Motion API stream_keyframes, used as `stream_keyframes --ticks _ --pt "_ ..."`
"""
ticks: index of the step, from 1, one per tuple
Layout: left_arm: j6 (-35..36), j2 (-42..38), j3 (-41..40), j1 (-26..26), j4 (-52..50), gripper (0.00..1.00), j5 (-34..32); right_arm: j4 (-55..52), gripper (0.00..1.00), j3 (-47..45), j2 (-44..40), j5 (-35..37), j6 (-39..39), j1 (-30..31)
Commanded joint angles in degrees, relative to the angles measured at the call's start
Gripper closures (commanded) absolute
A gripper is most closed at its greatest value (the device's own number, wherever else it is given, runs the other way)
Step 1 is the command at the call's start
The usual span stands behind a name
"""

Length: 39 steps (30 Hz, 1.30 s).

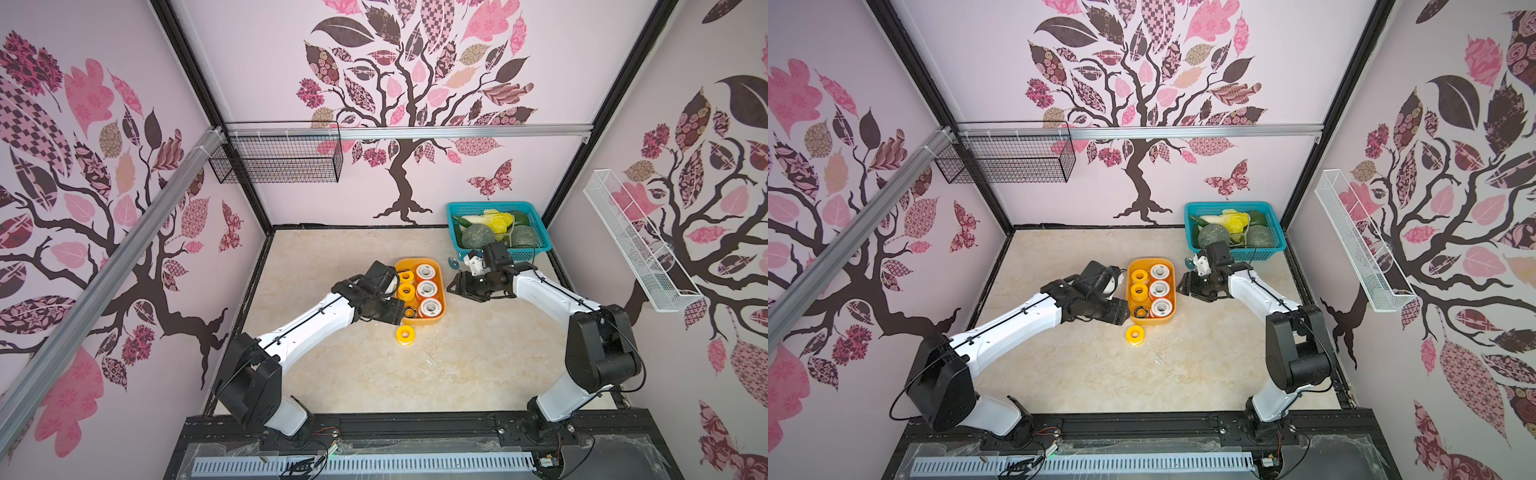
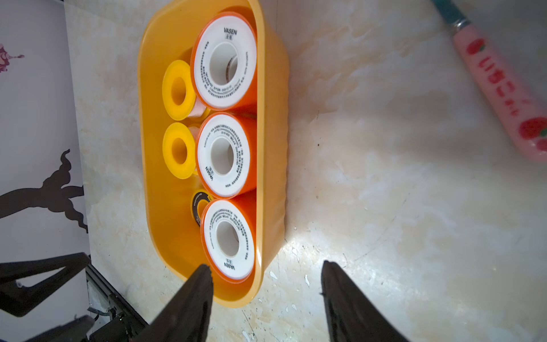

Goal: Put the sealing tape into the storage box
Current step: Pick up the sealing tape at the center of the board.

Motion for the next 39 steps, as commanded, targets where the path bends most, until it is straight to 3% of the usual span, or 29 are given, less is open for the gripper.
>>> stream_keyframes --ticks 1,6,11,27,39 --pt "1.04 -0.38 -1.76 -3.21 1.13 0.23 -6.24 1.84 0.37 0.08 -1.75 -1.65 0.82 -0.21" --pt "1.56 1.29 -3.50 -8.00 4.43 0.14 -7.31 1.85 0.37 -0.24 -1.78 -1.74 0.78 -0.20" --pt "1.80 4.46 -4.59 -9.91 7.51 0.13 -6.00 1.89 0.37 -0.69 -1.56 -1.84 0.69 -0.22" --pt "0.13 13.89 -3.54 -9.98 11.03 0.13 -8.42 1.81 0.37 -0.57 -0.57 -2.95 0.82 -0.20" --pt "-0.31 16.71 -2.44 -10.02 11.67 0.15 -9.82 1.26 0.37 0.22 0.49 -3.95 0.71 -0.20"
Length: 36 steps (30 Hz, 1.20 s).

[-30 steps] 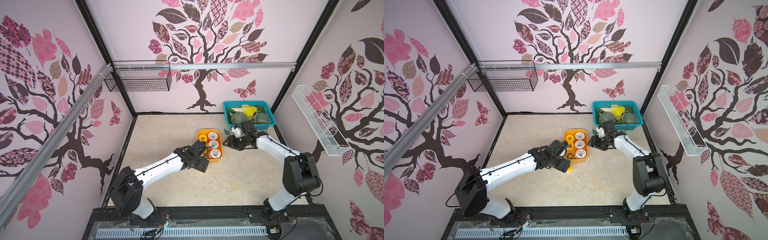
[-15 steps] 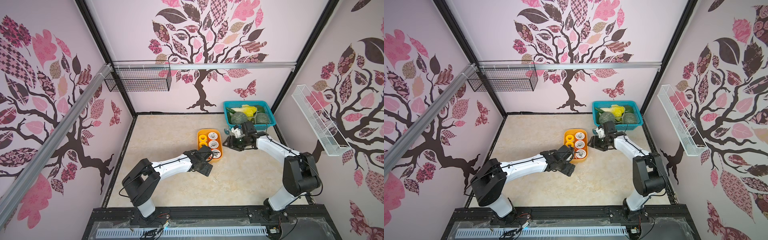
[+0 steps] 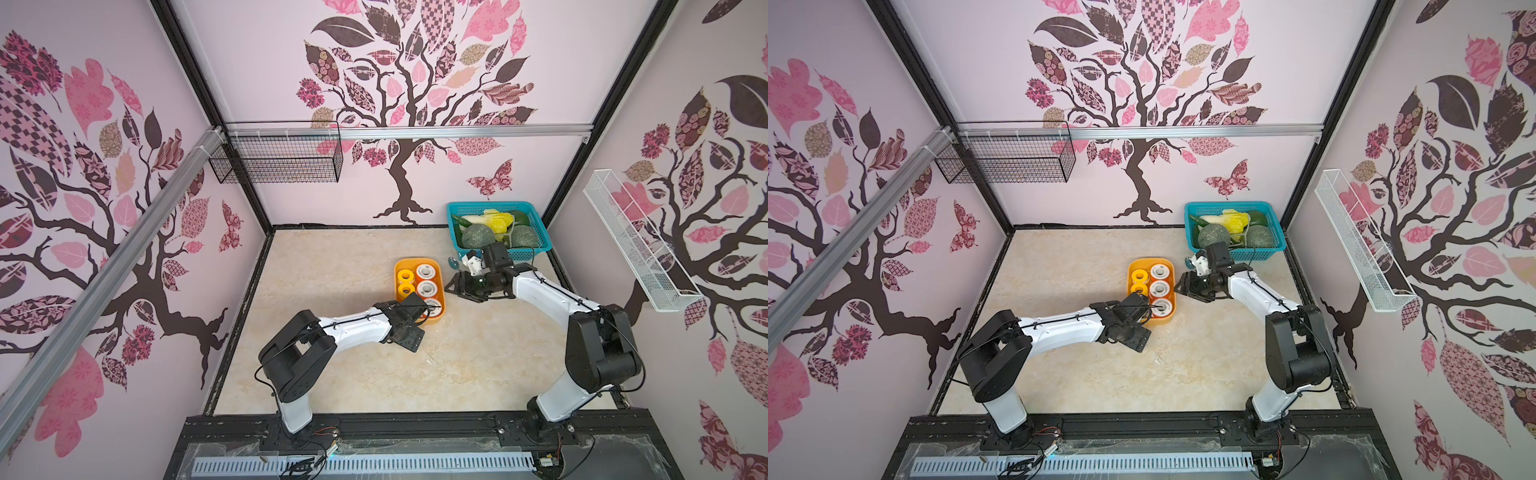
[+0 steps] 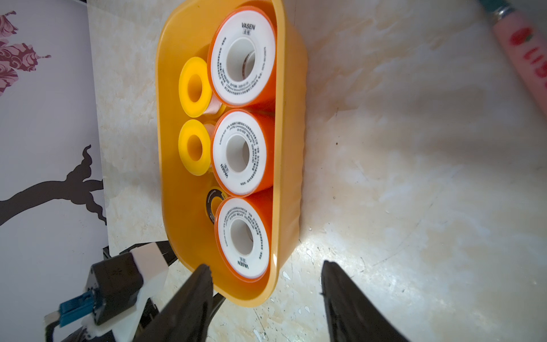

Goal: Put the sealing tape into the storage box
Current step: Pick up the sealing tape at the center of the board.

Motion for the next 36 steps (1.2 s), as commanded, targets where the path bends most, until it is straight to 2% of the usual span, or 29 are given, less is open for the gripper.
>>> stream_keyframes --ticks 1,27,36 --pt "-0.48 0.96 1.37 -0.14 1.24 0.16 -0.64 -0.44 0.37 1.10 0.44 -0.91 -0.05 -0.22" --pt "-0.84 1.52 2.52 -0.13 -0.03 0.37 -2.32 -0.44 0.37 0.70 1.67 -1.68 -0.03 -0.23" --pt "-0.72 -0.40 2.17 -0.08 -0.91 0.39 -3.52 0.16 0.37 0.58 2.40 -2.45 0.19 -0.19"
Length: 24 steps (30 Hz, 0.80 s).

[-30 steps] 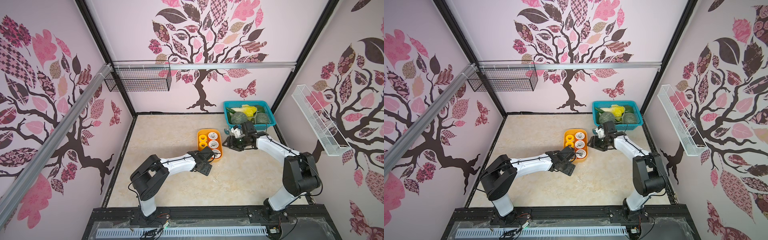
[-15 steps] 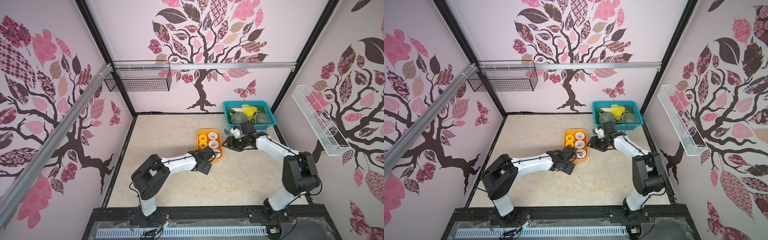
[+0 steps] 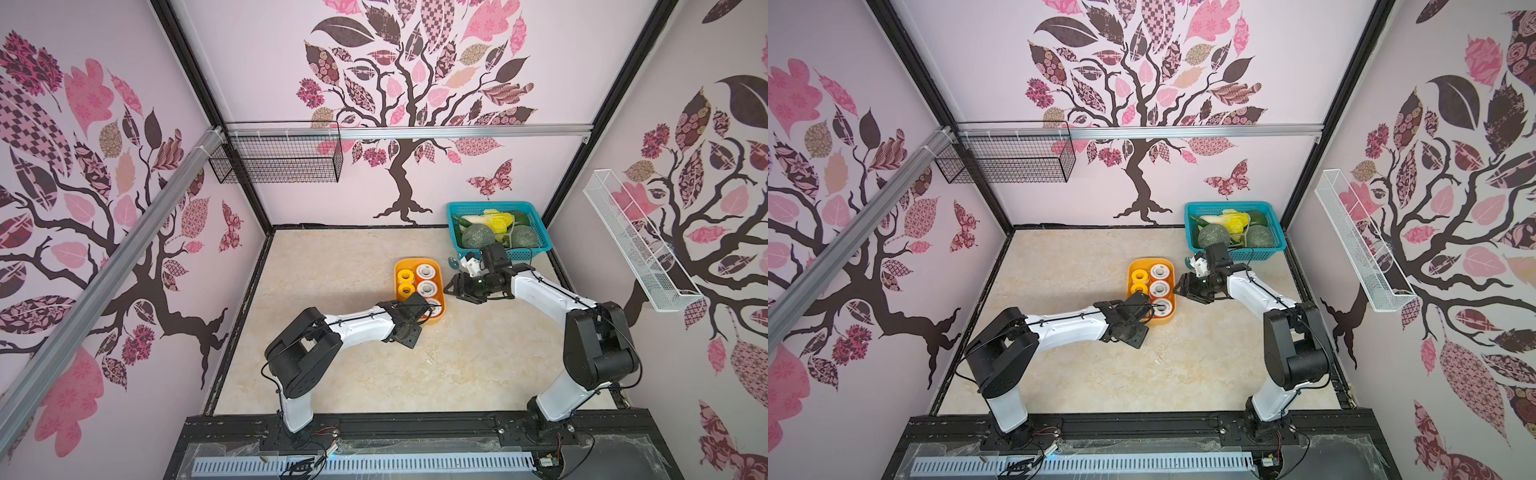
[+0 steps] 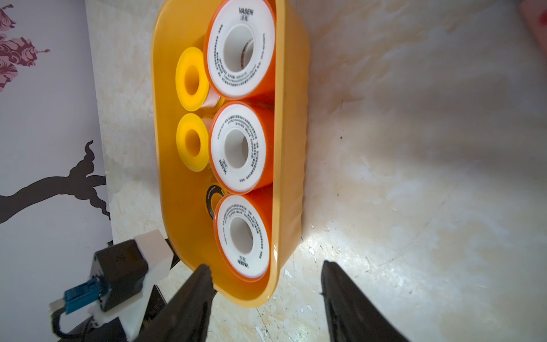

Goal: Put the sealing tape into the storage box
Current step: Pick up the sealing tape at the center of the board.

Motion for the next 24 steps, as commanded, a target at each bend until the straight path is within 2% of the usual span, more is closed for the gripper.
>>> stream_keyframes --ticks 1,9,16,24 --pt "0.11 -2.49 0.54 -0.12 -0.76 0.39 -1.15 0.35 0.37 0.59 0.98 -1.43 0.19 -0.21" --pt "-0.21 -6.44 -0.49 -0.11 -2.25 0.39 -2.19 0.97 0.39 1.47 2.99 -3.05 0.54 -0.16" --pt "-0.08 -9.74 -0.53 -0.14 -4.90 0.39 -2.65 -0.39 0.47 4.76 6.14 -2.25 -0.33 -0.11" --pt "0.81 -12.89 3.34 0.85 -9.04 0.38 -1.97 -0.96 0.59 7.11 9.49 -3.66 -0.80 -0.03"
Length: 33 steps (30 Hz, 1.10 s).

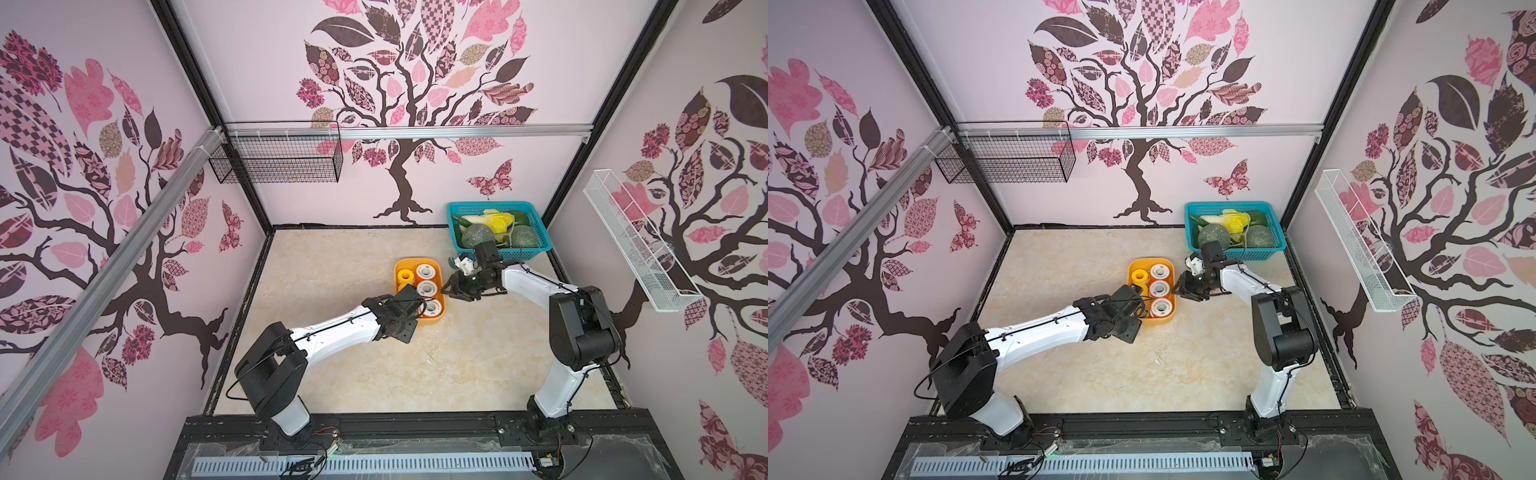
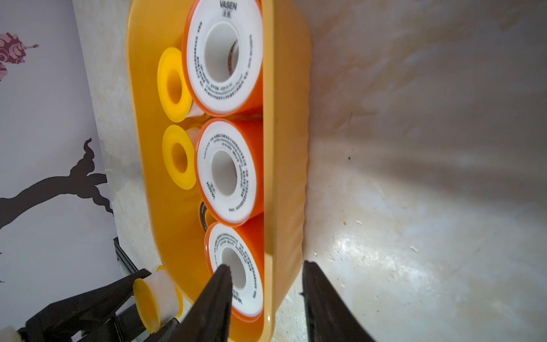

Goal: Put the sealing tape into the storage box
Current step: Pick up the sealing tape at the center of the board, then place the sealing tape in the storage box.

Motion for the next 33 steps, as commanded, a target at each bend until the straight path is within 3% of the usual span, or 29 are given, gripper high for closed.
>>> stream_keyframes --ticks 1,9,33 --pt "0.79 -1.57 3.06 1.01 -1.95 0.38 0.18 -0.90 0.61 1.94 1.17 -1.26 -0.47 0.01" --pt "1.18 -1.09 7.24 2.70 -4.16 0.38 2.28 -0.96 0.73 2.27 1.98 -2.21 -0.73 0.33" --pt "1.80 12.71 20.26 6.72 -5.81 0.38 5.30 -0.89 0.84 2.74 4.01 -2.98 -0.57 0.59"
